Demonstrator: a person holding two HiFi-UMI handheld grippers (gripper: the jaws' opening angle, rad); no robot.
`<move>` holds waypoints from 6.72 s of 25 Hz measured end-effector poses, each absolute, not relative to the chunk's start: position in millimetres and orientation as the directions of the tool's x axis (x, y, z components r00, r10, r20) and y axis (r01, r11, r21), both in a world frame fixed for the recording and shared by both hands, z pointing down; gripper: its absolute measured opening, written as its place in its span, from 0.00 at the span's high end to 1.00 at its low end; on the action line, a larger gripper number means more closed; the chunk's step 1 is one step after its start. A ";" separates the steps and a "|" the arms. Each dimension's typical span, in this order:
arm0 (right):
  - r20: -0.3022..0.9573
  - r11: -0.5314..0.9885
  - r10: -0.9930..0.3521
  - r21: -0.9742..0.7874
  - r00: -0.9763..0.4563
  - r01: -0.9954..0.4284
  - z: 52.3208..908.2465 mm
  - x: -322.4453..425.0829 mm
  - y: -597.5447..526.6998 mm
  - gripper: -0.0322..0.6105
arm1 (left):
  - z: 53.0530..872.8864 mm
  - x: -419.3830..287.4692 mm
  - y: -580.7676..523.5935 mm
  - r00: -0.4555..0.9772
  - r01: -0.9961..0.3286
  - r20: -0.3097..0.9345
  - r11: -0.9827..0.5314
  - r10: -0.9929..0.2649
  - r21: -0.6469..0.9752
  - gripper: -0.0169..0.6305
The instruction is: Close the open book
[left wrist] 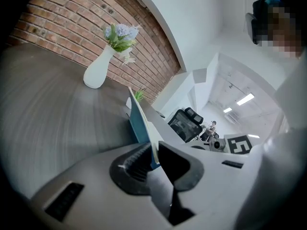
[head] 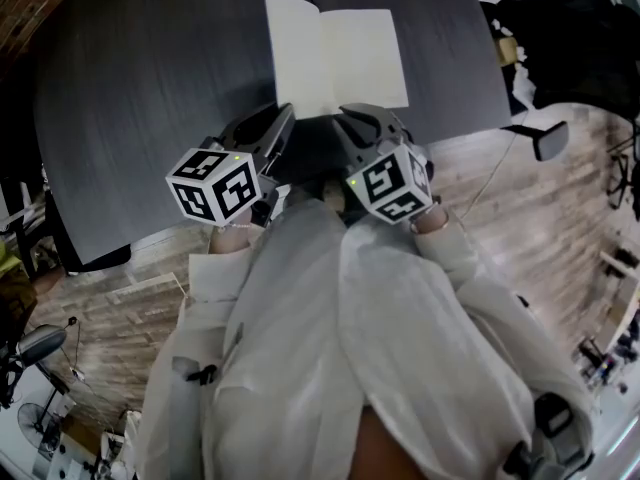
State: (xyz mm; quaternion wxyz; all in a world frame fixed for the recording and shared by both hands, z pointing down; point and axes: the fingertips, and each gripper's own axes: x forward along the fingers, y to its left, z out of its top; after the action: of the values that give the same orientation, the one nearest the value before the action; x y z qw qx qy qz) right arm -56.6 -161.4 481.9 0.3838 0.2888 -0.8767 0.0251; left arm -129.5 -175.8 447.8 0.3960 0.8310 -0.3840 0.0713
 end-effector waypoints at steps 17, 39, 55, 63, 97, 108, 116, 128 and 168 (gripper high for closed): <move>0.579 0.734 -0.550 -0.007 -0.601 -0.679 449.8 13.8 -186.7 0.90 | 425.3 -68.5 -189.7 0.710 -0.692 0.412 -0.459 -0.571 0.557 0.92; 0.484 0.632 -0.612 -0.177 -0.625 -0.755 444.9 79.3 -183.7 0.94 | 435.0 3.5 -200.1 0.756 -0.653 0.483 -0.549 -0.442 0.521 0.93; 0.498 0.571 -0.629 -0.225 -0.597 -0.789 455.9 102.0 -185.2 0.94 | 458.6 37.2 -207.8 0.761 -0.633 0.547 -0.582 -0.347 0.511 0.93; 0.520 0.554 -0.622 -0.237 -0.586 -0.798 465.6 116.0 -181.2 0.94 | 473.6 51.4 -208.1 0.752 -0.634 0.579 -0.587 -0.316 0.504 0.93; 0.548 0.521 -0.605 -0.276 -0.578 -0.808 494.1 137.8 -191.2 0.94 | 519.0 83.7 -211.8 0.662 -0.690 0.694 -0.594 -0.285 0.414 0.90; 0.562 0.503 -0.603 -0.283 -0.566 -0.817 499.1 145.6 -187.9 0.94 | 525.1 88.7 -210.4 0.633 -0.701 0.720 -0.605 -0.284 0.377 0.87; 0.573 0.487 -0.611 -0.272 -0.546 -0.830 502.3 151.9 -185.9 0.94 | 527.6 91.9 -209.8 0.598 -0.700 0.747 -0.642 -0.288 0.312 0.86; 0.579 0.485 -0.613 -0.261 -0.538 -0.835 501.7 149.7 -187.4 0.94 | 527.4 94.5 -206.1 0.574 -0.661 0.762 -0.719 -0.302 0.213 0.85; 0.505 0.564 -0.602 -0.278 -0.618 -0.777 450.1 110.0 -209.8 0.94 | 465.1 62.5 -198.4 0.676 -0.643 0.643 -0.715 -0.360 0.275 0.74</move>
State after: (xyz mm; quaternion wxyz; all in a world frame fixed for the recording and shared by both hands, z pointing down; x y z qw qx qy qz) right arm 110.0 -209.8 450.1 0.1797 0.3982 -0.8660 0.2433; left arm 62.5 -198.4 465.1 0.2483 0.8810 -0.2846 0.2850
